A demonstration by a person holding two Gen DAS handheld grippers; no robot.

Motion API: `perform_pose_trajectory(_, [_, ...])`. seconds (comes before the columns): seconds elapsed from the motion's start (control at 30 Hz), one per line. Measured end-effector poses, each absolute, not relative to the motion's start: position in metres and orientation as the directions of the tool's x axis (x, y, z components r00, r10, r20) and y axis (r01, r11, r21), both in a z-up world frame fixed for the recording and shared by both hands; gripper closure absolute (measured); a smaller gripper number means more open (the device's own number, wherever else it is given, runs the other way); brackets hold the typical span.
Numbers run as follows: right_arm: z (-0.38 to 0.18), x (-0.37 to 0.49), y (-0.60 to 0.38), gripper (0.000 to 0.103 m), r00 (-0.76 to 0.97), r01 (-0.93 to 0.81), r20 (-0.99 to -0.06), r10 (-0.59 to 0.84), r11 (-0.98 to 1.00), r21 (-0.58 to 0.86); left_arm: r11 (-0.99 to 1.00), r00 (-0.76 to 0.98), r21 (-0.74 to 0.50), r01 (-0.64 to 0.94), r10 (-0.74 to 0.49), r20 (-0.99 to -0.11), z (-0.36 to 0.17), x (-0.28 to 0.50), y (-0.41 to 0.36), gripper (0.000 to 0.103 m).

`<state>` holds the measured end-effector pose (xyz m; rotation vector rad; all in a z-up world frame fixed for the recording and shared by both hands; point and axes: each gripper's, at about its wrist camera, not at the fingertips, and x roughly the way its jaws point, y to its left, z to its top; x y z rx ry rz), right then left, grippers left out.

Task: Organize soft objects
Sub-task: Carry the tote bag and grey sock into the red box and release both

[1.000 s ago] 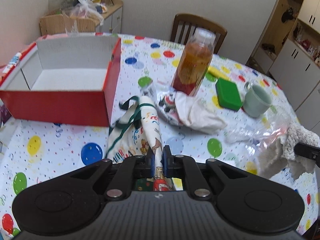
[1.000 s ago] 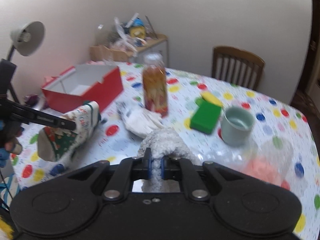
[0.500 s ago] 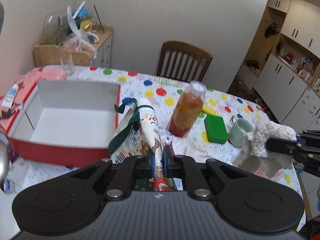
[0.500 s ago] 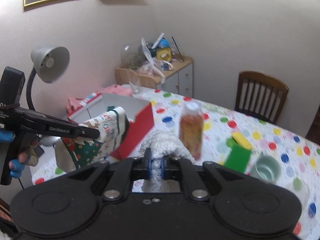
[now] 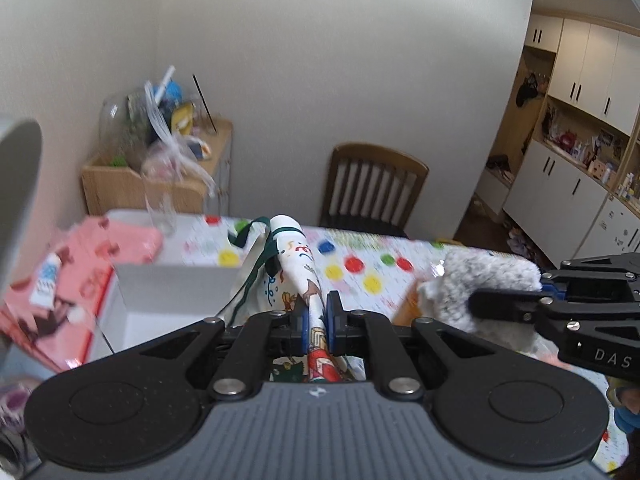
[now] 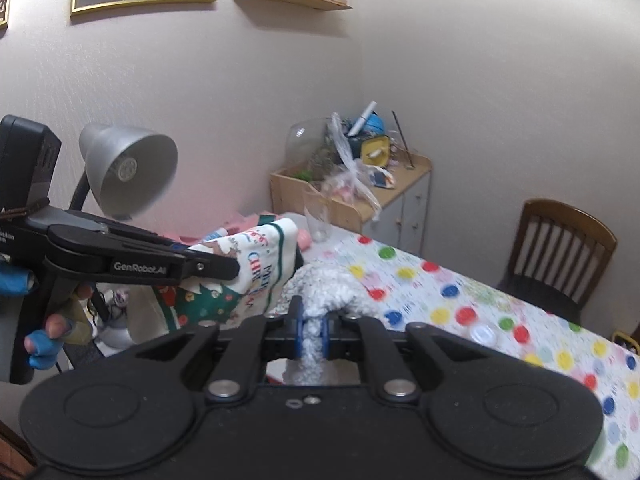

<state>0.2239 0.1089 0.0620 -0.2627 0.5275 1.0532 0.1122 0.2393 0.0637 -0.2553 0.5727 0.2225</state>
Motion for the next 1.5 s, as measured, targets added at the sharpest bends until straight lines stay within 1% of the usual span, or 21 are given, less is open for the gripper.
perform_pose_trajectory(0.2, [0.063,0.230,0.165,0.094,0.359,-0.894,-0.513,0.780,0.445,0.050,0.941,0.817,-0.117,-0.317,0.208,-0.538,0.062,0.122,0.277,0.095])
perform_pose_trajectory(0.4, [0.048,0.239,0.212,0.094,0.348,-0.900,-0.523,0.778,0.434,0.048,0.945,0.829,-0.052,-0.323,0.256,-0.497,0.066,0.135,0.297,0.095])
perform_pose_trajectory(0.47, [0.043,0.244,0.225,0.094,0.343,-0.899,-0.528,0.777,0.435,0.056,0.945,0.832,-0.041,-0.323,0.263,-0.489,0.066,0.139,0.301,0.095])
perform_pose_trajectory(0.53, [0.038,0.248,0.233,0.094,0.335,-0.899,-0.530,0.779,0.433,0.068,0.944,0.826,-0.005,-0.331,0.287,-0.486,0.062,0.144,0.305,0.095])
perform_pose_trajectory(0.63, [0.026,0.254,0.245,0.091,0.331,-0.900,-0.538,0.775,0.430,0.066,0.943,0.811,-0.009,-0.332,0.281,-0.514,0.047,0.150,0.311,0.095])
perform_pose_trajectory(0.8, [-0.002,0.260,0.263,0.089,0.305,-0.910,-0.562,0.769,0.409,0.066,0.935,0.761,-0.041,-0.351,0.260,-0.594,0.005,0.161,0.327,0.095])
perform_pose_trajectory(1.0, [-0.042,0.258,0.285,0.089,0.272,-0.921,-0.631,0.727,0.387,0.049,0.934,0.715,-0.034,-0.356,0.249,-0.653,-0.037,0.168,0.338,0.095])
perform_pose_trajectory(1.17, [-0.063,0.248,0.301,0.087,0.222,-0.937,-0.671,0.707,0.344,0.053,0.934,0.678,-0.052,-0.354,0.218,-0.701,-0.060,0.170,0.347,0.095])
perform_pose_trajectory(1.3, [-0.083,0.235,0.309,0.087,0.197,-0.953,-0.720,0.665,0.302,0.018,0.941,0.661,-0.071,-0.330,0.177,-0.729,-0.073,0.173,0.351,0.095])
perform_pose_trajectory(1.4, [-0.093,0.234,0.311,0.087,0.198,-0.949,-0.749,0.633,0.314,0.015,0.942,0.644,-0.089,-0.323,0.150,-0.750,-0.081,0.177,0.355,0.095])
perform_pose_trajectory(1.5, [-0.098,0.239,0.310,0.084,0.205,-0.934,-0.772,0.601,0.356,0.030,0.937,0.612,-0.100,-0.334,0.134,-0.780,-0.090,0.184,0.359,0.095])
